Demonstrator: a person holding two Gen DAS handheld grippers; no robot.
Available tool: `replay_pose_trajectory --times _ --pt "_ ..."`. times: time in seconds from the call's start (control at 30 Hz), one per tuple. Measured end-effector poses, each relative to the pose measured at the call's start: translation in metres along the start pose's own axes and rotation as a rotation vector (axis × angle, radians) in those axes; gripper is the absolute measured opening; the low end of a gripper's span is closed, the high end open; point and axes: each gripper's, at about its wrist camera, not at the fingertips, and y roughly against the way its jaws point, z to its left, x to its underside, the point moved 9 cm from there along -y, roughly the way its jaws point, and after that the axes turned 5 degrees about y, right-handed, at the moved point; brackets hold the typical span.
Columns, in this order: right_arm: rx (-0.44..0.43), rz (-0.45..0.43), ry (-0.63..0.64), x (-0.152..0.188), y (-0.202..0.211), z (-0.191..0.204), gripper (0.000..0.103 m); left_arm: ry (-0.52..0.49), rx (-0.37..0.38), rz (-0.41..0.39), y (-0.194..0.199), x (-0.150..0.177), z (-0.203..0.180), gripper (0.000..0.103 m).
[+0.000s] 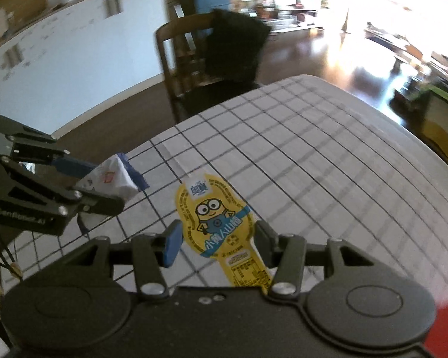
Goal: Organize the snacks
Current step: 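Lift both items and carry them over the box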
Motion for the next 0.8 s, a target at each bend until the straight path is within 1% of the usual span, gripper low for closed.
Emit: replay_pose_trajectory --times 0.2,0.37,0.6,0.7,0.8 --pt "0.120 -0.024 -0.148 0.022 0.055 -0.003 0.051 -0.083 0.077 -0.032 0.022 -0.004 -0.033 0.046" --pt "0.216 -0.052 -0.235 0.042 0.101 -0.007 0.051 -0.158 0.146 -0.055 0.038 -0.009 -0.066 0.046" --pt "0.354 -0.088 -0.331 0.070 0.158 -0.018 0.051 -0.268 0.233 -0.104 0.057 -0.020 -0.122 0.046" --pt "0.394 -0.105 -0.362 0.081 0.175 -0.027 0.051 -0.309 0.263 -0.117 0.063 -0.025 -0.148 0.046" --pt "0.429 -0.118 -0.397 0.096 0.192 -0.043 0.051 -0.355 0.274 -0.119 0.062 -0.027 -0.173 0.046"
